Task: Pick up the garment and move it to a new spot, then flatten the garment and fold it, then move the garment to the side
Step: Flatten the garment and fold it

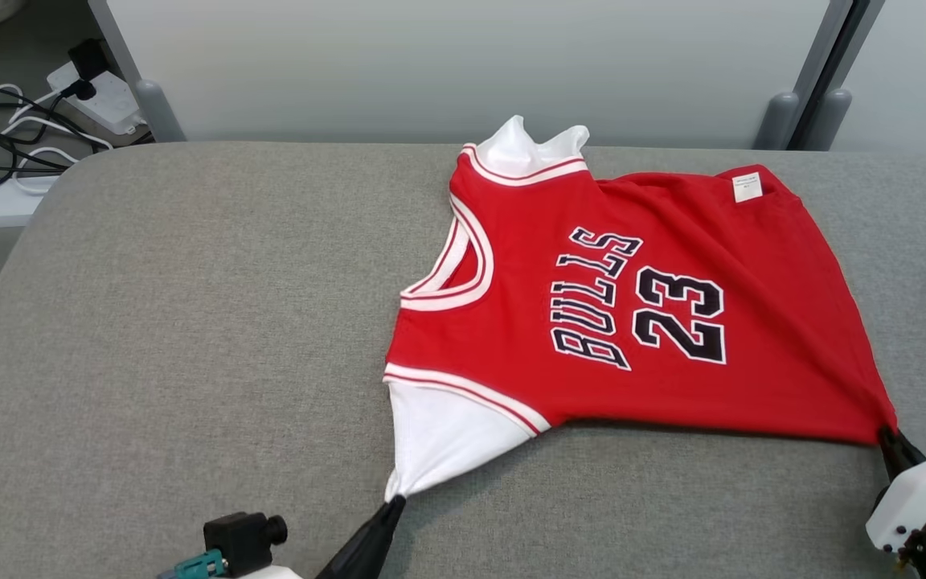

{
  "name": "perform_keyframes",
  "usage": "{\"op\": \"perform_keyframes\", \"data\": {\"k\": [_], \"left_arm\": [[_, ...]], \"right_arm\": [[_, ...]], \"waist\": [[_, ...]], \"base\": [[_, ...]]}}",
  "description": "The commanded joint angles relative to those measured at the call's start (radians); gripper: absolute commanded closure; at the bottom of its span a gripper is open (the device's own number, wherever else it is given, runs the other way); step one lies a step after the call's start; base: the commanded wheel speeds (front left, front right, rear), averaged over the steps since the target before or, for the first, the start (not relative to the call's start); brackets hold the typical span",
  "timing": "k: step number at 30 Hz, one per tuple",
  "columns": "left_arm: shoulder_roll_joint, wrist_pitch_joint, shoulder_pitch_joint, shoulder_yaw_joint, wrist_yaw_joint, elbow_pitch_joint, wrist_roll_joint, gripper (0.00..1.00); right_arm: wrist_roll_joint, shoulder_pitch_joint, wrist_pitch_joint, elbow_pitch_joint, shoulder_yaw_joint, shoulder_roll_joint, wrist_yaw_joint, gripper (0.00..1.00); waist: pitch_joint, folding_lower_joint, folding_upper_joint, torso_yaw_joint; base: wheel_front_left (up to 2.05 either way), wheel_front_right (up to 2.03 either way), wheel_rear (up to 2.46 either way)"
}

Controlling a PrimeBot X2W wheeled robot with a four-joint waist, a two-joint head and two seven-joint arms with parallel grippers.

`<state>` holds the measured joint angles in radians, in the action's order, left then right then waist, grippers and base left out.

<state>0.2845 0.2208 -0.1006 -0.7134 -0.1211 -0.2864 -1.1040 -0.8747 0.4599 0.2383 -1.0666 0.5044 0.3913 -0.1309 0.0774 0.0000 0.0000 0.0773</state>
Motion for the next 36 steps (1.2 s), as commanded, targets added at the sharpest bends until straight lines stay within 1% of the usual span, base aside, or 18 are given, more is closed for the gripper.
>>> {"op": "perform_keyframes", "data": {"k": [1, 7, 11, 15, 21, 22, 23, 24, 25, 26, 29, 32, 34, 36], "left_arm": [[0.034, -0.021, 0.003, 0.025, 0.015, 0.052, -0.016, 1.00], [0.087, -0.151, 0.072, -0.010, 0.080, 0.170, -0.067, 1.00], [0.114, -0.216, 0.104, -0.022, 0.121, 0.217, -0.099, 1.00], [0.126, -0.245, 0.123, -0.021, 0.157, 0.241, -0.119, 1.00], [0.118, -0.240, 0.125, -0.009, 0.176, 0.247, -0.131, 1.00], [0.115, -0.238, 0.122, -0.006, 0.180, 0.246, -0.131, 0.70], [0.112, -0.236, 0.121, -0.002, 0.185, 0.245, -0.134, 0.32], [0.111, -0.238, 0.119, -0.003, 0.187, 0.244, -0.134, 0.19], [0.112, -0.241, 0.117, -0.004, 0.190, 0.245, -0.133, 0.00], [0.112, -0.243, 0.116, -0.002, 0.195, 0.247, -0.135, 0.00], [0.122, -0.218, 0.112, 0.023, 0.212, 0.262, -0.127, 0.00], [0.132, -0.167, 0.107, 0.069, 0.238, 0.281, -0.116, 0.00], [0.134, -0.128, 0.099, 0.097, 0.248, 0.294, -0.104, 0.00], [0.128, -0.076, 0.090, 0.126, 0.263, 0.302, -0.083, 0.00]], "right_arm": [[-0.012, -0.033, 0.018, 0.027, 0.025, 0.035, 0.000, 1.00], [-0.032, -0.076, 0.022, 0.042, 0.038, 0.039, 0.000, 1.00], [-0.049, -0.108, 0.020, 0.042, 0.055, 0.033, 0.000, 1.00], [-0.058, -0.127, 0.002, 0.052, 0.088, 0.040, 0.000, 1.00], [-0.061, -0.121, 0.014, 0.053, 0.090, 0.048, 0.000, 1.00], [-0.058, -0.119, 0.016, 0.050, 0.088, 0.048, 0.000, 1.00], [-0.055, -0.116, 0.018, 0.046, 0.085, 0.047, 0.000, 1.00], [-0.053, -0.115, 0.020, 0.041, 0.081, 0.045, 0.000, 0.99], [-0.051, -0.113, 0.021, 0.037, 0.075, 0.044, 0.000, 0.30], [-0.048, -0.112, 0.022, 0.033, 0.066, 0.046, 0.000, 0.00], [-0.021, -0.102, 0.023, 0.055, 0.000, 0.065, 0.000, 0.00], [0.049, -0.107, 0.023, 0.114, -0.104, 0.079, 0.000, 0.00], [0.116, -0.122, 0.023, 0.175, -0.183, 0.071, 0.000, 0.00], [0.189, -0.147, 0.023, 0.257, -0.258, 0.048, 0.000, 0.00]], "waist": [[-0.004, 0.0000, 0.0000, -0.004], [-0.015, 0.0000, 0.0000, -0.006], [-0.026, 0.0000, 0.0000, -0.002], [-0.030, 0.0000, 0.0000, -0.002], [-0.033, 0.0000, 0.0000, -0.006], [-0.033, 0.0000, 0.0000, -0.006], [-0.034, 0.0000, 0.0000, -0.007], [-0.034, 0.0000, 0.0000, -0.008], [-0.035, 0.0000, 0.0000, -0.008], [-0.036, 0.0000, 0.0000, -0.007], [-0.039, 0.0000, 0.0000, -0.008], [-0.044, 0.0000, 0.0000, -0.012], [-0.052, 0.0000, 0.0000, -0.016], [-0.063, 0.0000, 0.0000, -0.021]], "base": [[0.00, 0.00, 0.00], [0.00, 0.00, 0.00], [0.00, 0.00, 0.00], [0.00, 0.00, 0.00], [0.00, 0.00, 0.00], [0.00, 0.00, 0.00], [0.00, 0.00, 0.00], [0.00, 0.00, 0.00], [0.00, 0.00, 0.00], [0.00, 0.00, 0.00], [0.00, 0.00, 0.00], [0.00, 0.00, 0.00], [0.00, 0.00, 0.00], [0.00, 0.00, 0.00]]}}
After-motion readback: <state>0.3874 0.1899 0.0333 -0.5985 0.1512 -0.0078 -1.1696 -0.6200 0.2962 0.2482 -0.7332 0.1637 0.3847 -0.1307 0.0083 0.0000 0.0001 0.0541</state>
